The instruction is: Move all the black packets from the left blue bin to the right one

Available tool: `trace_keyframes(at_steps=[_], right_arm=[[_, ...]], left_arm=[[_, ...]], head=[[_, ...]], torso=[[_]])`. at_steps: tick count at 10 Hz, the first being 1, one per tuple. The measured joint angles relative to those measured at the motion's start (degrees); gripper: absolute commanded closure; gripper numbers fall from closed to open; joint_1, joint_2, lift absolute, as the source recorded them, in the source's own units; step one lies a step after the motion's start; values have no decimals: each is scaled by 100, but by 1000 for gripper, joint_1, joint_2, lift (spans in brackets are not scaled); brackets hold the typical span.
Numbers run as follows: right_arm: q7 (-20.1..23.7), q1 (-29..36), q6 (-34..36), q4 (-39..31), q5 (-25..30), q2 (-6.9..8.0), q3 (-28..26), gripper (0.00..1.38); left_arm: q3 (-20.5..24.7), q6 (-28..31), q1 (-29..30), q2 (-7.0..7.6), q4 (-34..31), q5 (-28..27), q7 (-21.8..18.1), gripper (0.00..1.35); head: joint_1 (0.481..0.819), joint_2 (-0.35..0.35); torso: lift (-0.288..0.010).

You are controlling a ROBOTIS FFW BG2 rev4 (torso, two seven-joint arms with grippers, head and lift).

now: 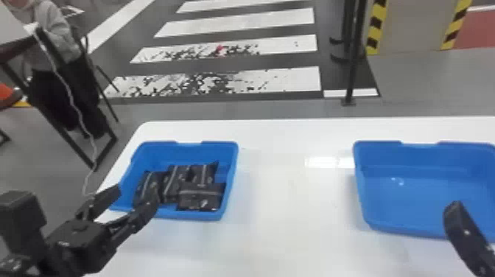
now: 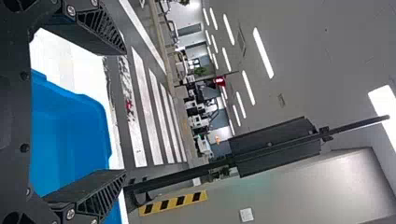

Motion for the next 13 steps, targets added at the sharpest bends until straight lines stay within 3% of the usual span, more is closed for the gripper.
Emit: trace_keyframes(at_steps=[7, 10, 13], right_arm=[[0, -29, 7, 43, -43, 0, 36, 121], [1, -65, 3, 68, -56, 0, 44, 121], [5, -72, 2, 85, -76, 0, 48, 121]], left_arm=[[-131, 1201, -1388, 392, 1160, -515, 6, 351], [-539, 1703, -2083, 683, 1972, -432, -17, 349], [-774, 2042, -2757, 861, 2722, -441, -111, 351]], head=[[695, 280], [695, 244], [695, 219]], torso=[[-154], [-154], [-154]])
